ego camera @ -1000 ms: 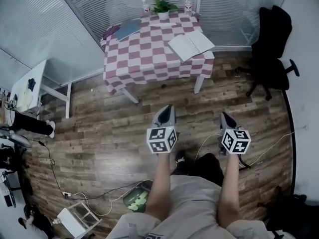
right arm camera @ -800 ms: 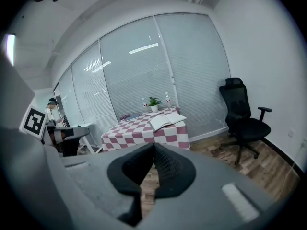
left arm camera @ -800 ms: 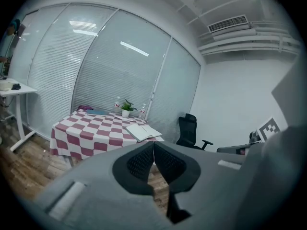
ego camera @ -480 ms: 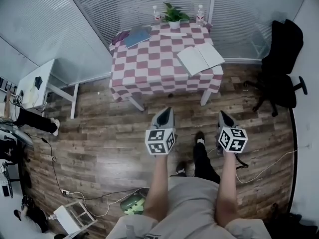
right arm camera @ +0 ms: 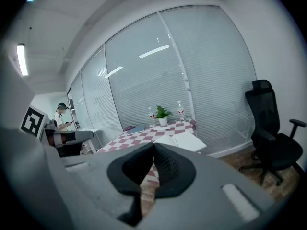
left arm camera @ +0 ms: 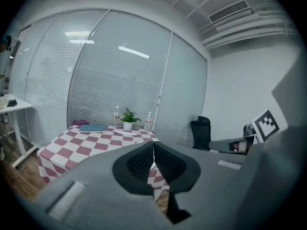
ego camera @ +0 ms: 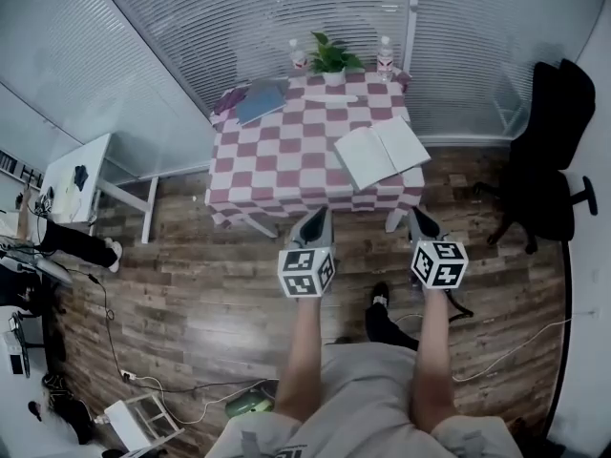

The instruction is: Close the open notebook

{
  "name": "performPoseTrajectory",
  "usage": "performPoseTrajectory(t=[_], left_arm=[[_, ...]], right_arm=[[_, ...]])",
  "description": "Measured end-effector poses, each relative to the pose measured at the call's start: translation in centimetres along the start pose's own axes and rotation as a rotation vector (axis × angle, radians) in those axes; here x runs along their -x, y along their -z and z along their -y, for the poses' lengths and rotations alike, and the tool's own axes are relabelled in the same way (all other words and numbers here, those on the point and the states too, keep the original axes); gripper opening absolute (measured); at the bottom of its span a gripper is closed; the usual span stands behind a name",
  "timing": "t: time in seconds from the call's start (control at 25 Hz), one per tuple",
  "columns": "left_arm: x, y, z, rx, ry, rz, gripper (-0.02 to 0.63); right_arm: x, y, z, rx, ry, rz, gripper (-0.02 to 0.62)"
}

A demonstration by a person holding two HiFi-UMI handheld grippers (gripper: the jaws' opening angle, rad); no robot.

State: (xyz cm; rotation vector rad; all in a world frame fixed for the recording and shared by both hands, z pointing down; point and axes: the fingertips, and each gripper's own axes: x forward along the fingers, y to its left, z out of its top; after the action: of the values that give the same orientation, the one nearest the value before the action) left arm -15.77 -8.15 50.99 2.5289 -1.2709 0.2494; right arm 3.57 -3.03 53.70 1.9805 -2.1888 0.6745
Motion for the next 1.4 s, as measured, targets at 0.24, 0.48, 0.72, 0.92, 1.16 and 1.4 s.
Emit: performPoseTrajectory(t=[0.24, 0.48, 0.72, 0.92, 1.16, 1.4], left_arm=[[-6.1, -1.6, 1.6, -0.012, -0.017, -0.003, 0.009], [-10.7, -1.7, 2.3, -0.003, -0.052, -0.005, 0.009], [-14.0, -1.3, 1.9, 0.007, -0.067, -0.035, 0.009], [-17.3, -1.3, -0.3, 0.029, -0.081, -0.053, 0.009], [-22.6, -2.8, -4.9, 0.080, -0.110, -0.061, 0.009], [-27.0, -3.7, -7.3, 0.105, -0.126, -0.063, 0.009]], right_arm=[[-3.8, -3.4, 4.8, 0.015, -0.033, -0.002, 0.000], [-6.4, -4.2, 9.3, 0.040, -0.049, -0.032, 0.001], [-9.0, -5.1, 11.8, 0.035, -0.056, -0.049, 0.000], [-13.2, -5.3, 12.4, 0.029, -0.076, -0.079, 0.001], [-20.2, -6.4, 12.9, 0.047, -0.085, -0.123, 0.002], [-25.6, -4.2, 13.4, 0.088, -0.093, -0.222, 0.000]])
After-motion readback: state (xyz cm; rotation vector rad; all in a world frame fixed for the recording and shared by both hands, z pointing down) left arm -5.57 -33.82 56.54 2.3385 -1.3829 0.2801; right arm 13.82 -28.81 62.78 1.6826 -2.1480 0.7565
